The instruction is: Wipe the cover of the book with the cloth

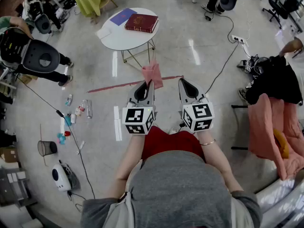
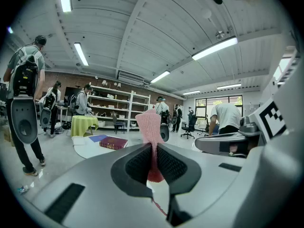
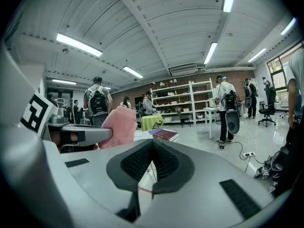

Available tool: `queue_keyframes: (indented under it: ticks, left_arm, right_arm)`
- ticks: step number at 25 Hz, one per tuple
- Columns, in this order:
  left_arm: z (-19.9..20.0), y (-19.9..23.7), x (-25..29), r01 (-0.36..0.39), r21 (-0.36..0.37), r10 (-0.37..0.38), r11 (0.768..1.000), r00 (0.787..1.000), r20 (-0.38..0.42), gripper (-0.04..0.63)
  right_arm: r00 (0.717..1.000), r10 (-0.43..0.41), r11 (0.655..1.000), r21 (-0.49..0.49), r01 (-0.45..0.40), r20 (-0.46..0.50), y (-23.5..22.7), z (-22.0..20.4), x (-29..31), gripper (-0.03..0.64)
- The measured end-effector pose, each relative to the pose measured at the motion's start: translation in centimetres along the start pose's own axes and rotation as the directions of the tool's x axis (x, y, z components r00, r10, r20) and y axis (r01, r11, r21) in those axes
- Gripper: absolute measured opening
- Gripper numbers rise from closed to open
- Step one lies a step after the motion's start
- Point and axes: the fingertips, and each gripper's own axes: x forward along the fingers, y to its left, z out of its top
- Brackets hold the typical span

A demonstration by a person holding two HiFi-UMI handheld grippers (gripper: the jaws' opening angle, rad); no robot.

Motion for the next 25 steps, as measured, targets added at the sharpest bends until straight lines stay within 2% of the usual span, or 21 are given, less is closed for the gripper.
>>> queue_keyframes:
  ticks: [5,11,19,25]
  left_arm:
    - [-0.3,0.1,0.6,-0.008,-0.012,0.008,1.000,1.000,0.003,0.031]
    - [-0.5,-0.2,0.9,-0.014,-0.015,0.014,1.000,1.000,-0.003,0.031]
    - [0.2,0.1,2.3,-0.031,-0.009,0.031,0.999,1.000,-0.001,0.032]
    - [0.3,0.3,5.2,-0.026,0.008,0.026,1.000,1.000,-0.013,0.031]
  right_arm:
    - [1.000,0.010,1.000,-0.001,-0.010,-0.002,-0.4,-0.5,0.6,0.028]
    - [0.997,0.070,0.997,0.029,-0.069,-0.030,-0.5,-1.5,0.7,0.029]
    - [0.998,0.059,0.997,0.051,-0.058,-0.020,-2.4,-1.4,1.1,0.029]
    - [0.999,0.053,0.996,0.069,-0.052,-0.008,-4.6,-1.0,2.2,0.029]
